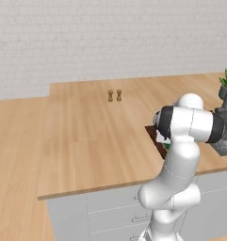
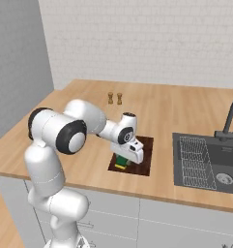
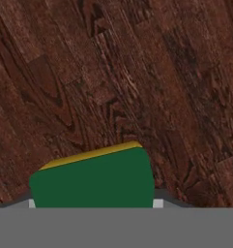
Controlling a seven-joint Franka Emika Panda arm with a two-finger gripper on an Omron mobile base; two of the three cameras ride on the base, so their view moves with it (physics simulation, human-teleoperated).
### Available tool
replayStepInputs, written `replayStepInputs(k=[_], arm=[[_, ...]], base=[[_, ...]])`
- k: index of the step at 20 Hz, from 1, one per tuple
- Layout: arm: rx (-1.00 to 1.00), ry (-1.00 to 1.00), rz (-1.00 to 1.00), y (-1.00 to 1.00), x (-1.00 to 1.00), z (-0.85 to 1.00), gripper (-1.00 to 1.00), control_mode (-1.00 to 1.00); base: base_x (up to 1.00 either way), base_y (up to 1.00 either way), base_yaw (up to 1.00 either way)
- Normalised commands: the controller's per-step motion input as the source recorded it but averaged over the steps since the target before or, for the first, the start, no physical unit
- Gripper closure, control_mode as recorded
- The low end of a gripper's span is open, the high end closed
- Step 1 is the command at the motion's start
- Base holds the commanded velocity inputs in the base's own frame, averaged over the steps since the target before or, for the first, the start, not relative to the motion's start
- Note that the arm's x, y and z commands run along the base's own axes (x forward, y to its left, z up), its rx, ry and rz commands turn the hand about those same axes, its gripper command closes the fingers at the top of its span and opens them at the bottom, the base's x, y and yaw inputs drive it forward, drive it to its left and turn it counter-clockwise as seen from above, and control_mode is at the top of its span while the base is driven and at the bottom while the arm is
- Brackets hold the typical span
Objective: Pick up the sponge from the counter and clean the cutting board by briefly scrubbing or pressing down on the cutting board. Once finished, release the sponge.
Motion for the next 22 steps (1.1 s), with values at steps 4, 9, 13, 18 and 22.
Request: replayStepInputs(k=[4,9,13,18,22], arm=[[-0.01,0.00,0.00,0.04,-0.48,-0.49,1.00,-1.00],[0.00,0.00,0.00,-0.36,0.00,-0.06,1.00,-1.00],[0.00,-0.05,-0.04,-0.71,-0.05,0.01,1.00,-1.00],[0.00,-0.12,-0.05,-0.56,-0.35,0.13,1.00,-1.00],[0.00,-0.08,-0.03,-0.32,-0.31,-0.06,1.00,-1.00]], base=[[0.00,0.00,0.00],[0.00,0.00,0.00],[0.00,0.00,0.00],[0.00,0.00,0.00],[0.00,0.00,0.00]])
